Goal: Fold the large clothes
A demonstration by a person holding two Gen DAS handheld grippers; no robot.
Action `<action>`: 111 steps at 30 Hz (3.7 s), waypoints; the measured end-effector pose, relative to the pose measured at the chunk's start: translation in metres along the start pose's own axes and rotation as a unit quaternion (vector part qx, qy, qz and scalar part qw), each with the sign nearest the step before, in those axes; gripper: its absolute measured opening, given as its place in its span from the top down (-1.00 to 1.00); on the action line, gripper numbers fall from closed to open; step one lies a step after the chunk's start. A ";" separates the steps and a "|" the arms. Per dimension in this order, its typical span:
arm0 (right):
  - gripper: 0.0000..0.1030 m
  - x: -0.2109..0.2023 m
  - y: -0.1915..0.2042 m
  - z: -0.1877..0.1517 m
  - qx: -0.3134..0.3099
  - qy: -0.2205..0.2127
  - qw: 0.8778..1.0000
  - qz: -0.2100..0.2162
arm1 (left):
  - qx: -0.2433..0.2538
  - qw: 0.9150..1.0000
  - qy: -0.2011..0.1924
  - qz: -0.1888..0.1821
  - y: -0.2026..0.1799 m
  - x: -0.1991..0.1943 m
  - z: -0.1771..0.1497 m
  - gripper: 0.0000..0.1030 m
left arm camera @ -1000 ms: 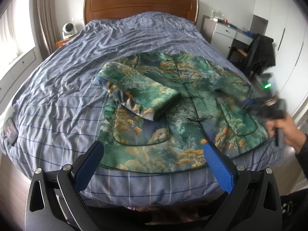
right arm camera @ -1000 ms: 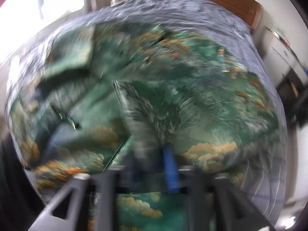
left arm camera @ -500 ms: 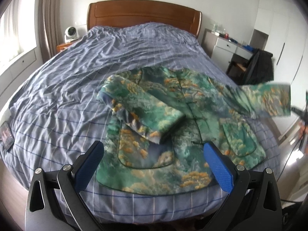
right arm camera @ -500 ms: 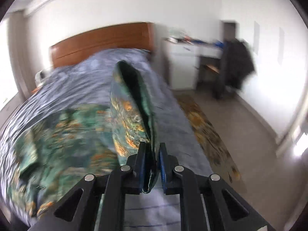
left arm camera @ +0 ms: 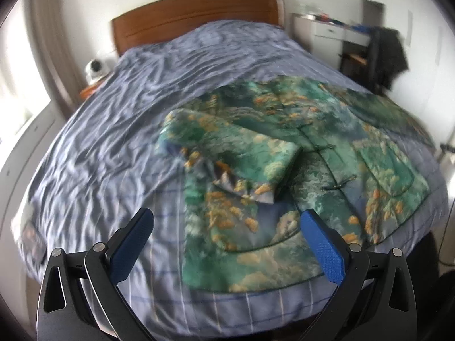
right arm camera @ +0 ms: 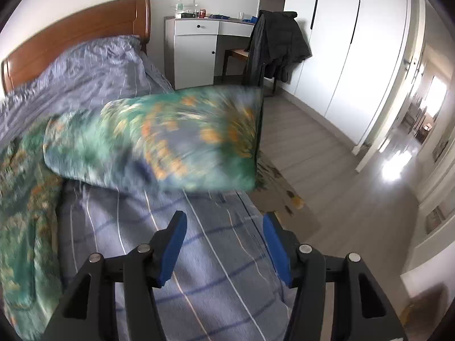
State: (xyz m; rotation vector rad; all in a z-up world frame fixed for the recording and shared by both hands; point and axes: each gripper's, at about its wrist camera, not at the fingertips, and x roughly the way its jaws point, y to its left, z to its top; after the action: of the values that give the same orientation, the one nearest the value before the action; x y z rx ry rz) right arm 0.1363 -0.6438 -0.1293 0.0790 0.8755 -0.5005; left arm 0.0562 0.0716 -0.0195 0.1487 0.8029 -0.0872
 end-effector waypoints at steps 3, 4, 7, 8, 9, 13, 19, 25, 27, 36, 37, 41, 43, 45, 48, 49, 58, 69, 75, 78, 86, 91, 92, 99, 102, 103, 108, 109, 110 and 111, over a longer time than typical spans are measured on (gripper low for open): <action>-0.11 -0.028 0.015 -0.010 -0.005 -0.012 0.999 0.031 | 0.061 0.998 -0.003 -0.030 -0.012 0.027 0.013 -0.99; -0.11 -0.037 0.015 -0.013 -0.010 -0.016 0.999 0.039 | 0.086 0.996 -0.001 -0.038 -0.018 0.039 0.018 -0.99; -0.11 -0.067 0.041 -0.027 -0.033 -0.030 0.996 0.074 | 0.149 0.988 0.015 -0.046 -0.034 0.078 0.027 -0.99; -0.11 -0.076 0.051 -0.031 -0.038 -0.031 0.995 0.088 | 0.164 0.985 0.022 -0.046 -0.039 0.090 0.028 -0.99; -0.11 -0.086 0.059 -0.037 -0.041 -0.033 0.993 0.101 | 0.186 0.982 0.028 -0.035 -0.044 0.108 0.029 -0.99; -0.11 -0.120 0.080 -0.054 -0.037 -0.038 0.988 0.148 | 0.203 0.977 0.066 -0.025 -0.047 0.155 0.028 -0.99; -0.11 -0.156 0.120 -0.064 -0.065 -0.047 0.978 0.191 | 0.197 0.971 0.105 -0.088 -0.038 0.189 0.024 -0.48; -0.11 -0.179 0.151 -0.066 -0.102 -0.065 0.971 0.207 | 0.170 0.965 0.121 -0.159 -0.030 0.176 0.022 0.79; -0.11 -0.185 0.161 -0.069 -0.117 -0.071 0.967 0.214 | 0.148 0.969 0.111 -0.165 -0.022 0.165 0.026 0.81; -0.12 -0.206 0.187 -0.078 -0.158 -0.093 0.955 0.233 | 0.021 0.995 0.004 -0.099 0.083 0.077 0.059 0.81; -0.12 -0.208 0.189 -0.078 -0.162 -0.097 0.954 0.234 | 0.006 0.997 -0.006 -0.080 0.101 0.068 0.061 0.81; -0.12 -0.210 0.197 -0.080 -0.169 -0.098 0.950 0.244 | -0.055 0.998 -0.023 -0.018 0.166 0.050 0.055 0.82; -0.12 -0.212 0.202 -0.081 -0.173 -0.098 0.948 0.250 | -0.087 0.996 -0.025 0.011 0.197 0.046 0.048 0.83; -0.12 -0.215 0.208 -0.082 -0.179 -0.100 0.945 0.255 | -0.124 0.990 -0.026 0.057 0.231 0.046 0.037 0.81; -0.12 -0.219 0.212 -0.081 -0.183 -0.106 0.942 0.259 | -0.186 0.976 -0.016 0.114 0.277 0.051 0.012 0.78; -0.12 -0.221 0.212 -0.082 -0.184 -0.107 0.942 0.259 | -0.205 0.970 -0.013 0.127 0.288 0.052 0.003 0.66; -0.15 -0.219 0.207 -0.080 -0.170 -0.105 0.949 0.244 | -0.292 0.935 -0.001 0.202 0.300 0.047 -0.076 -0.65; -0.54 -0.212 0.211 -0.080 -0.168 -0.092 0.955 0.227 | -0.307 0.930 -0.015 0.204 0.252 0.042 -0.079 -0.96; -0.54 -0.213 0.210 -0.080 -0.173 -0.096 0.954 0.227 | -0.336 0.899 -0.012 0.282 0.296 0.032 -0.090 -0.95; -0.54 -0.215 0.207 -0.080 -0.168 -0.100 0.955 0.224 | -0.344 0.889 -0.024 0.301 0.303 0.015 -0.098 -0.95; -0.54 -0.212 0.218 -0.077 -0.170 -0.092 0.953 0.233 | -0.334 0.909 -0.025 0.249 0.262 0.016 -0.106 -0.97; -0.54 -0.218 0.221 -0.078 -0.178 -0.105 0.951 0.232 | -0.301 0.935 0.008 0.188 0.212 0.061 -0.099 -0.97; -0.54 -0.219 0.221 -0.079 -0.179 -0.107 0.951 0.229 | -0.291 0.940 0.019 0.177 0.202 0.075 -0.098 -0.97; -0.54 -0.213 0.207 -0.079 -0.161 -0.100 0.959 0.209 | -0.220 0.959 0.111 0.143 0.156 0.152 -0.101 -0.98; -0.54 -0.210 0.201 -0.079 -0.156 -0.100 0.962 0.200 | -0.214 0.959 0.104 0.152 0.151 0.154 -0.101 -0.99; -0.54 -0.209 0.200 -0.079 -0.155 -0.099 0.963 0.197 | -0.222 0.958 0.106 0.146 0.153 0.154 -0.101 -0.99; -0.55 -0.201 0.201 -0.078 -0.148 -0.089 0.965 0.197 | -0.232 0.959 0.113 0.120 0.160 0.156 -0.103 -0.99; -0.55 -0.200 0.203 -0.079 -0.148 -0.087 0.965 0.198 | -0.232 0.959 0.112 0.119 0.160 0.156 -0.103 -0.99; -0.55 -0.199 0.204 -0.079 -0.149 -0.086 0.965 0.200 | -0.233 0.959 0.111 0.119 0.160 0.157 -0.103 -0.99; -0.55 -0.198 0.205 -0.080 -0.150 -0.084 0.964 0.201 | -0.235 0.958 0.110 0.120 0.159 0.157 -0.103 -0.99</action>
State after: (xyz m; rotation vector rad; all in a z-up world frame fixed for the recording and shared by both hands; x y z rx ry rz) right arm 0.0659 -0.3646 -0.0594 -0.0619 0.7342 0.0087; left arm 0.1128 0.2422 -0.1875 -0.1986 1.0005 0.3554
